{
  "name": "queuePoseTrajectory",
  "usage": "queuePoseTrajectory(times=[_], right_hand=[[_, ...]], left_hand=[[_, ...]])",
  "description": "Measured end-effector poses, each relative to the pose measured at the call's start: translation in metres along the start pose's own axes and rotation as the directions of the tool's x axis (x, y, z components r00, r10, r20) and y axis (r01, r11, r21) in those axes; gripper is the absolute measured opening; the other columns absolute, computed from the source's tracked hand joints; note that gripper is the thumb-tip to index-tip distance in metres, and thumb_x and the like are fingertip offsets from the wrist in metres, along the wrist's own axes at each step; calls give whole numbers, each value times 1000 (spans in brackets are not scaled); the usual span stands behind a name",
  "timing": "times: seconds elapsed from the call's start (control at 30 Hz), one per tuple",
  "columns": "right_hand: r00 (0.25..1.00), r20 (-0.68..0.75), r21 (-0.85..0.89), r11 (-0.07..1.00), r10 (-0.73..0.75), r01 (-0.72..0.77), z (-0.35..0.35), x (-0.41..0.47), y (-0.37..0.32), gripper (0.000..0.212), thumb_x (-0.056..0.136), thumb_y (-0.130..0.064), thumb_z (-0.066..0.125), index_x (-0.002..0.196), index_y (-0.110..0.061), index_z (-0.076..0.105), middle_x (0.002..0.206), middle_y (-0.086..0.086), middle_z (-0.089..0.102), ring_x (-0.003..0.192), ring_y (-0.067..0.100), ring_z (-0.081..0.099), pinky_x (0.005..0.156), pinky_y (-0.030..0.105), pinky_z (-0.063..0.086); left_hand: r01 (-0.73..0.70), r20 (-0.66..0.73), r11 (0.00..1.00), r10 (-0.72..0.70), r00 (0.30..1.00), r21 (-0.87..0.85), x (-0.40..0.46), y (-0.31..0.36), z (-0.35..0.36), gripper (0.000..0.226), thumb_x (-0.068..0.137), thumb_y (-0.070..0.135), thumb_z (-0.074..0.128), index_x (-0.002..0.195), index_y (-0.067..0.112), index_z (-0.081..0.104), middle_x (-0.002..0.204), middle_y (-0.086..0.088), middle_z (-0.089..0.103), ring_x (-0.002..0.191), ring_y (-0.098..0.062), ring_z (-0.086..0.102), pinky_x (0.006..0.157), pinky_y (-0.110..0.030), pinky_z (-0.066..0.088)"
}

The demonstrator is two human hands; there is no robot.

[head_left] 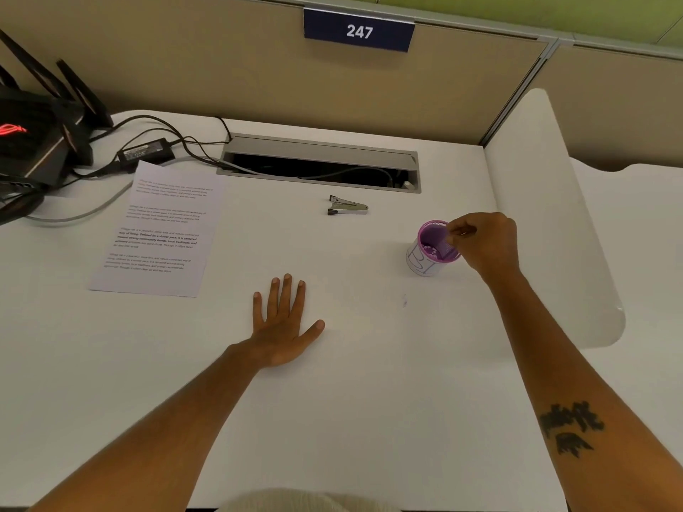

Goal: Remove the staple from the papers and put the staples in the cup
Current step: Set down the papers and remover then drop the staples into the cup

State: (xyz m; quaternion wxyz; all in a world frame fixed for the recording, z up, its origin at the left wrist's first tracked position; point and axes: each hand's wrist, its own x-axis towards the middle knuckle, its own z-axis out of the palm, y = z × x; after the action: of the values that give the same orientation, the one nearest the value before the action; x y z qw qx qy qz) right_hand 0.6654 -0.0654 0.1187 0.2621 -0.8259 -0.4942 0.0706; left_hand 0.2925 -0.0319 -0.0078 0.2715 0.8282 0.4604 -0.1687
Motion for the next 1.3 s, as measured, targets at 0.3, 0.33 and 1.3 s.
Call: queuePoseTrajectory(times=[0.3,0.33,1.3], right_hand=[[978,-118,306,943,175,-132,4,-40,-8,14,88,-13,76,101,-14,82,88,5,80,78,20,76,81,37,65],[969,-126,377,914,213,-152,4,-49,-11,13,88,-13,76,100,-14,82,85,5,80,76,20,76,80,34,64],[967,107,-133,967,232,-218,119,-157,14,65,95,-40,66,155,-26,42,147,6,42,132,32,39,107,49,35]], left_hand=[[0,7,1000,0,1000,0,-1,1,-1,111,65,88,-18,154,25,-38,159,-2,-51,147,-24,-47,121,-56,-26],[0,6,1000,0,1000,0,-1,1,-1,111,65,88,-19,155,25,-37,159,-2,-50,147,-24,-47,121,-56,-26],[10,-22,1000,-10,1000,20,3,0,2,119,58,91,-28,157,25,-33,163,-4,-45,150,-25,-43,120,-55,-24]])
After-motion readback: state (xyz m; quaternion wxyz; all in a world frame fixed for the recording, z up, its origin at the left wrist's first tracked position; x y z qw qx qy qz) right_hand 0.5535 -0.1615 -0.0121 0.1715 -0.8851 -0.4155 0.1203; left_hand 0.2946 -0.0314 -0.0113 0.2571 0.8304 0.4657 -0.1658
